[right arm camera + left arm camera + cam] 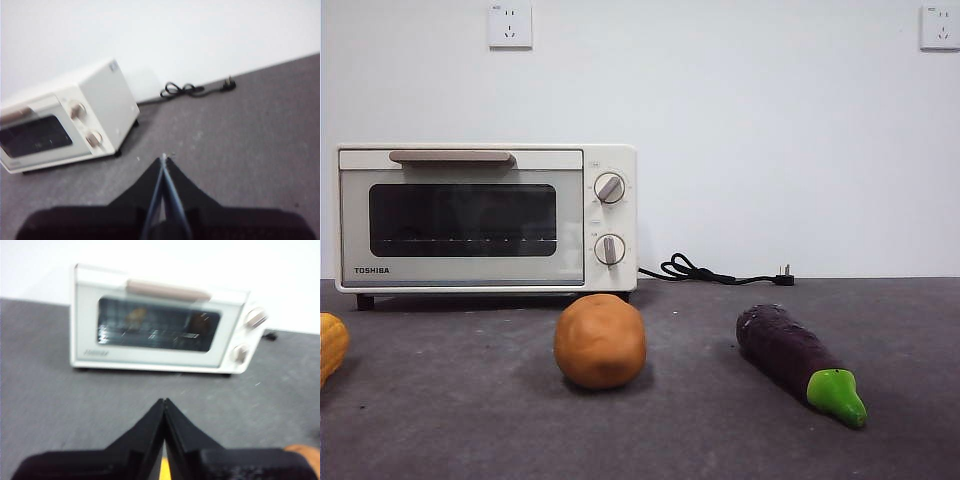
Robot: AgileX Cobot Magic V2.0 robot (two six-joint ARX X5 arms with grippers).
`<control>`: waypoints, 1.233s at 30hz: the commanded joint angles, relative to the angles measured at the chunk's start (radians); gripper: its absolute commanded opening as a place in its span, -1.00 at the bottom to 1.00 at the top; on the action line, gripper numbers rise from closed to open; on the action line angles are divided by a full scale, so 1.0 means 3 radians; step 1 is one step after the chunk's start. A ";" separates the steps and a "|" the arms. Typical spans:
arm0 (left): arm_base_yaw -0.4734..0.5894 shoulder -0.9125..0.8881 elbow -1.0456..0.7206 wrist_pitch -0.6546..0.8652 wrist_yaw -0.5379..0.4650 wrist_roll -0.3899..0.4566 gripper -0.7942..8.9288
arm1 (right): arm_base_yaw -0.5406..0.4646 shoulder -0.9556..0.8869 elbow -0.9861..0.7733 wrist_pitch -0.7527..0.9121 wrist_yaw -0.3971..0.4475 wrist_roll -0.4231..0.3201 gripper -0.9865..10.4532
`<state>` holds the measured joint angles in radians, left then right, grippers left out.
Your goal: Take the eggplant from the table,put the eggplant in the oven
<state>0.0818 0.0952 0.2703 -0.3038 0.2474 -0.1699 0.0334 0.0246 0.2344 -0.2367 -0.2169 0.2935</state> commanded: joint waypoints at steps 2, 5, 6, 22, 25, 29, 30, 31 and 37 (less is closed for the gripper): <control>-0.0008 0.0186 0.0295 0.0003 0.0155 -0.0037 -0.85 | 0.0003 0.0148 0.0301 -0.0130 0.0000 0.0029 -0.84; -0.0008 0.0398 0.0600 -0.0080 0.0230 -0.0036 -0.85 | 0.0003 0.0324 0.0586 -0.0262 -0.0001 -0.0047 -0.84; -0.0008 0.0479 0.0710 -0.0102 0.0254 -0.0036 -0.85 | 0.0003 0.0399 0.0694 -0.0308 -0.0001 -0.0088 -0.84; -0.0136 0.1773 0.2803 -0.0865 0.0434 0.0024 -0.85 | 0.0004 0.1817 0.2767 -0.1254 -0.0103 -0.0636 -0.84; -0.0228 0.1975 0.3198 -0.1053 0.0432 0.0167 -0.85 | 0.0004 0.2065 0.3160 -0.1352 -0.0189 -0.0637 -0.84; -0.0393 0.2190 0.3625 -0.1249 0.0422 0.0254 -0.85 | 0.0019 0.2359 0.3649 -0.1437 -0.0367 -0.0635 -0.84; -0.0432 0.2234 0.3716 -0.1289 0.0422 0.0272 -0.85 | 0.0041 0.2426 0.3773 -0.1466 -0.0367 -0.0635 -0.84; -0.0463 0.2270 0.3788 -0.1317 0.0422 0.0300 -0.85 | 0.0061 0.2490 0.3876 -0.1493 -0.0365 -0.0636 -0.84; -0.0575 0.2459 0.4177 -0.1457 0.0420 0.0406 -0.85 | 0.0211 0.2875 0.4552 -0.1844 -0.0376 -0.0642 -0.84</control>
<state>-0.0868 0.8318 1.5166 -0.7410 0.3740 -0.0715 0.0906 0.8780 1.5757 -0.7795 -0.3237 0.1108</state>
